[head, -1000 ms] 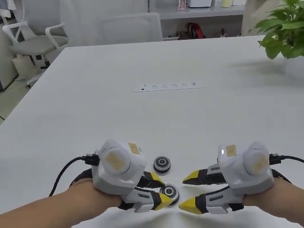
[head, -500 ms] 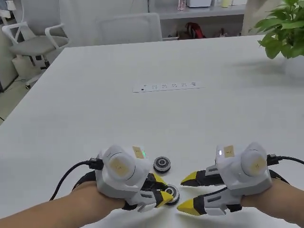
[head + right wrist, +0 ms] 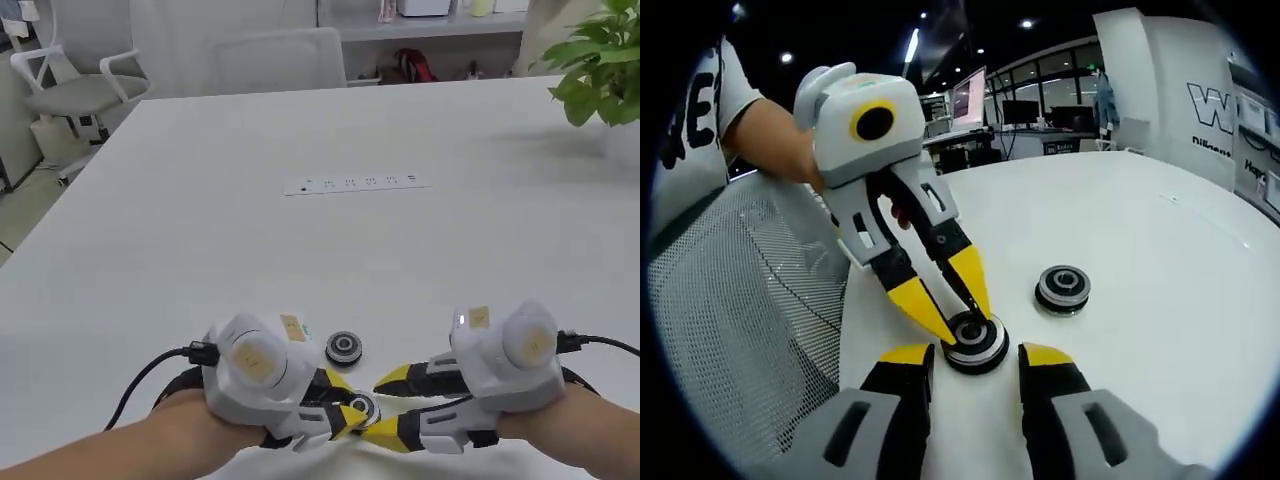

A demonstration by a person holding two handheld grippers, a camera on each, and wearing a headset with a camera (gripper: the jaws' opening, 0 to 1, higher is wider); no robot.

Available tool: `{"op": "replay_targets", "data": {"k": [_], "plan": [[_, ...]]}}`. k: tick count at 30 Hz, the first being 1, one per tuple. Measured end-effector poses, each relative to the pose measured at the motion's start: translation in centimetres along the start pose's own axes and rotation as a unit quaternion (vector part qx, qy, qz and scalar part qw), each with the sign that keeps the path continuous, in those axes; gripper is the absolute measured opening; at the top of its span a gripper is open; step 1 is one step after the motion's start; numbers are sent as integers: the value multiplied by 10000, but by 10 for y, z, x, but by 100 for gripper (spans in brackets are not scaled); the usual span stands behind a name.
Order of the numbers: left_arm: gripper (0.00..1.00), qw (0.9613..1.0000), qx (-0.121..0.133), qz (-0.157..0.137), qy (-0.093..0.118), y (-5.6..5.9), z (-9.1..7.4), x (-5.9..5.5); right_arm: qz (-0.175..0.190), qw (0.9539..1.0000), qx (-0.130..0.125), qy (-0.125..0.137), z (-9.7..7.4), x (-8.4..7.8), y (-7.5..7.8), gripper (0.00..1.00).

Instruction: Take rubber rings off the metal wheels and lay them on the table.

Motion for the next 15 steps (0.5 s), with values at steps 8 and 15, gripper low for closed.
{"op": "replay_targets", "data": {"k": [8,15], "plan": [[14,10000,25,-38,3,0,0,0,88,9999,106,-79,6,-2,-2,30],[14,10000,61,-61,38,1,0,-1,156,9998,25,-78,4,-4,0,24]]}}
Point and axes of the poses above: the centre of the closed fingertips' face, and the gripper's own axes: z roughly forward along the fingers, y roughly to its right, x roughly out of its top, the point moved 9 cm from there along -z, roughly backward along the fingers
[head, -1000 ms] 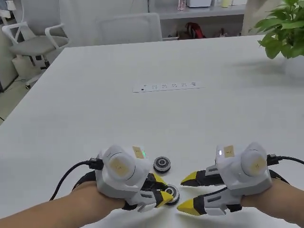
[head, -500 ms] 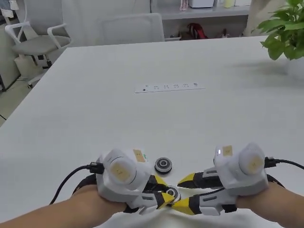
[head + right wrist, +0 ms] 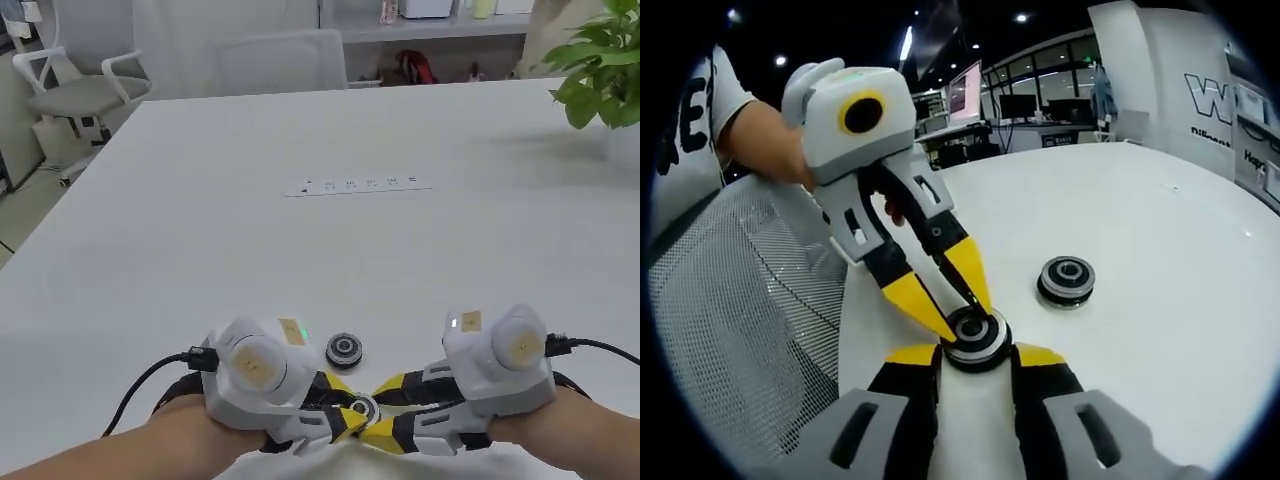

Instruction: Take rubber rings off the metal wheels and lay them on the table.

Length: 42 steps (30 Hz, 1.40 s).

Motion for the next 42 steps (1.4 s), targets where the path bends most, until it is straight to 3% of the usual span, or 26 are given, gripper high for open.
{"op": "replay_targets", "data": {"k": [42], "plan": [[13,10000,47,-25,12,1,0,-1,-279,9996,-74,-37,-7,-5,-3,15]]}}
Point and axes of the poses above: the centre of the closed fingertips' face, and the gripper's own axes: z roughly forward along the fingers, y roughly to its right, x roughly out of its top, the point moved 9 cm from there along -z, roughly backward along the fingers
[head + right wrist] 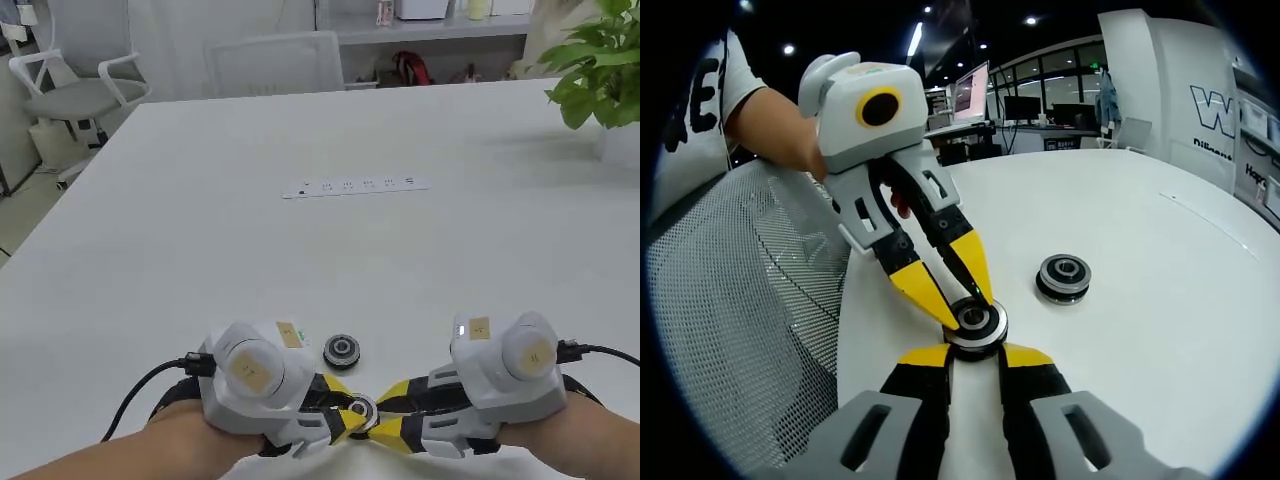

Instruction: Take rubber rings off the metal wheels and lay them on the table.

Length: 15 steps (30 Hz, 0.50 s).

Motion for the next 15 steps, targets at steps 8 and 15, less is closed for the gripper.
{"op": "replay_targets", "data": {"k": [8,15], "plan": [[13,10000,1,-18,11,0,0,0,9,10000,3,3,0,0,0,14],[13,10000,2,-13,13,0,0,0,-63,10000,-15,-13,-2,-1,1,10]]}}
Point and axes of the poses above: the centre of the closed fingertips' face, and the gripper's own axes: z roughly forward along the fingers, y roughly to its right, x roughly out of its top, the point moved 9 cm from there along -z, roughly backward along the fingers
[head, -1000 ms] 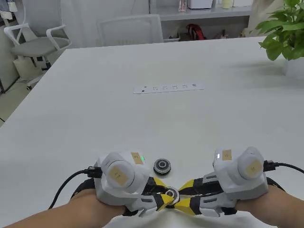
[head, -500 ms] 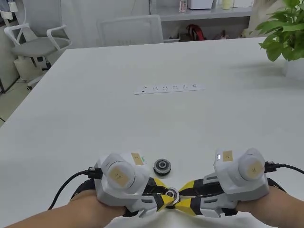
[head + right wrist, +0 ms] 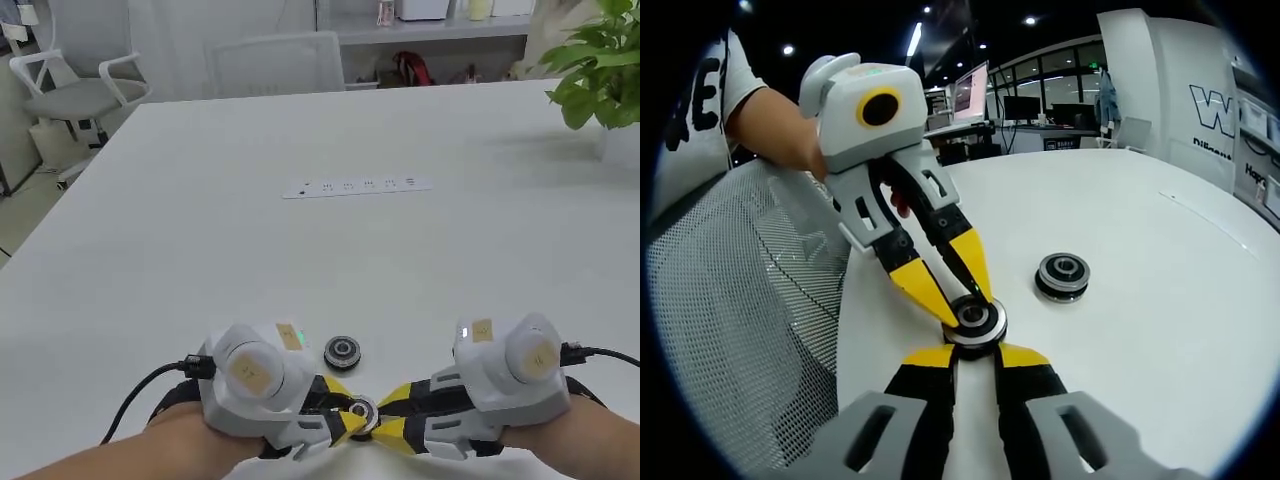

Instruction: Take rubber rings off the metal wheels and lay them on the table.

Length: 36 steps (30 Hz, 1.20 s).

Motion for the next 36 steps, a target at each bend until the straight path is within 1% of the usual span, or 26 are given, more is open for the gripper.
{"op": "replay_targets", "data": {"k": [2,3,9,13,16,22,23,27,31,36], "plan": [[13,10000,3,2,2,0,0,0,41,10000,-40,-45,-2,-2,1,5],[13,10000,4,-1,2,0,0,0,113,9999,-38,-9,-2,-2,2,4],[13,10000,14,4,-2,0,0,0,108,9999,-48,-31,-2,-1,1,3],[13,10000,40,28,0,0,0,0,184,9998,-83,-33,-2,-2,2,1],[13,10000,55,38,2,1,0,0,288,9995,-119,-48,-4,-2,3,0],[13,10000,71,32,16,2,0,0,681,9976,-127,-16,-7,-2,4,0],[13,10000,70,35,22,2,0,0,704,9974,-125,-11,-7,-2,4,0],[13,10000,72,30,32,3,0,0,1107,9938,-110,45,-8,-3,5,0],[13,10000,76,32,30,3,0,0,1314,9912,-101,83,-9,-3,6,0],[13,10000,73,40,29,3,0,0,1660,9860,-107,132,-10,-3,7,0]]}}
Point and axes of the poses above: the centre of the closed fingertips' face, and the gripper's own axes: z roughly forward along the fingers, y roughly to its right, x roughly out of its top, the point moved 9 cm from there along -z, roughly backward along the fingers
